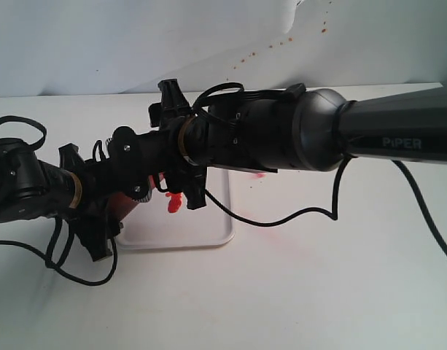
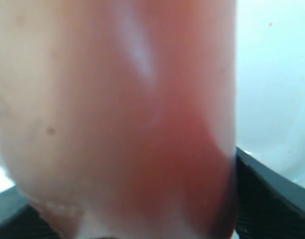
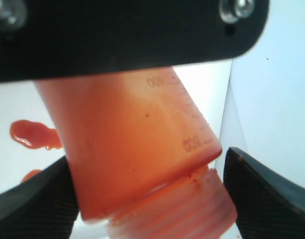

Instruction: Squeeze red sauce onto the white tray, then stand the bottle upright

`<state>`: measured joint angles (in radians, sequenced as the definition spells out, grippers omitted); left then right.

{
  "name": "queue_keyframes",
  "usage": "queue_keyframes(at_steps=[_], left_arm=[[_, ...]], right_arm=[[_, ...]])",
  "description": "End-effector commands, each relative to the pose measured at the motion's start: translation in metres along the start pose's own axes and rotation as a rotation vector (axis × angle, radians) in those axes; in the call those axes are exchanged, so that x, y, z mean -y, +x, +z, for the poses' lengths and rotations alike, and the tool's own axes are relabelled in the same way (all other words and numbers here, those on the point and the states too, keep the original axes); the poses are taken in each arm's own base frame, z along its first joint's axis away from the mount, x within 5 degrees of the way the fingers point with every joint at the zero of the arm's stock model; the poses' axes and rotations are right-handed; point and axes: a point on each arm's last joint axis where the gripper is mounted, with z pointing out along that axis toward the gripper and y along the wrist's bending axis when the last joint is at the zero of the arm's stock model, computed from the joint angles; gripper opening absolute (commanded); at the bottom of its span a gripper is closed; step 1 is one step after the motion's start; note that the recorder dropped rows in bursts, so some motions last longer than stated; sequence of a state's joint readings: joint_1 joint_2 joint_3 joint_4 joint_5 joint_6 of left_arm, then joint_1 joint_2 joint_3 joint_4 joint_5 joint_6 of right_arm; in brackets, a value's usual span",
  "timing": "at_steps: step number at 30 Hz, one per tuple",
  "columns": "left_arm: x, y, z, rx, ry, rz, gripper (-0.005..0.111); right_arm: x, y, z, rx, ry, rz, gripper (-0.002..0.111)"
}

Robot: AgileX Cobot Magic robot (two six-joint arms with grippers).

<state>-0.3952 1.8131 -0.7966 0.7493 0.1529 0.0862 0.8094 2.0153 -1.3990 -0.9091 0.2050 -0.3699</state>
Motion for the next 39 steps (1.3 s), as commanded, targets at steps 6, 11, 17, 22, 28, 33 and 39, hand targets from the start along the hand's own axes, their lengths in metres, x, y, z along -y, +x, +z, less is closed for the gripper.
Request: queue_keyframes(at_steps=[6,11,17,22,28,33,39], left_arm=[[0.009,-0.006,0.001,0.052,0.015,0.039,0.038],[0.001,-0.012,-0.016,0.108,-0.026,-0.056,0.068],[-0.005,-0.015,-0.030,0.135,-0.055,-0.124,0.085],[-0.005,-0.010,-0.029,0.086,-0.055,-0.135,0.086],[-0.006,-0.015,-0.031,0.133,-0.058,-0.135,0.086],[-0.006,-0.018,-0.031,0.167,-0.058,-0.137,0.085],[-0.006,-0.025,-0.033,0.255,-0.054,-0.161,0.061]], right_arm=[[0.027,-0.017,-0.019,0.135,0.106,0.071,0.000],[0.027,-0.017,-0.019,0.133,0.105,0.071,0.000],[0.027,-0.017,-0.019,0.133,0.105,0.071,0.000],[0.027,-0.017,-0.019,0.133,0.106,0.063,0.000],[0.026,-0.017,-0.019,0.124,0.104,0.043,0.000],[0.025,-0.013,-0.018,0.081,0.088,0.045,0.000],[0.025,-0.011,-0.019,0.057,0.091,-0.004,0.000]])
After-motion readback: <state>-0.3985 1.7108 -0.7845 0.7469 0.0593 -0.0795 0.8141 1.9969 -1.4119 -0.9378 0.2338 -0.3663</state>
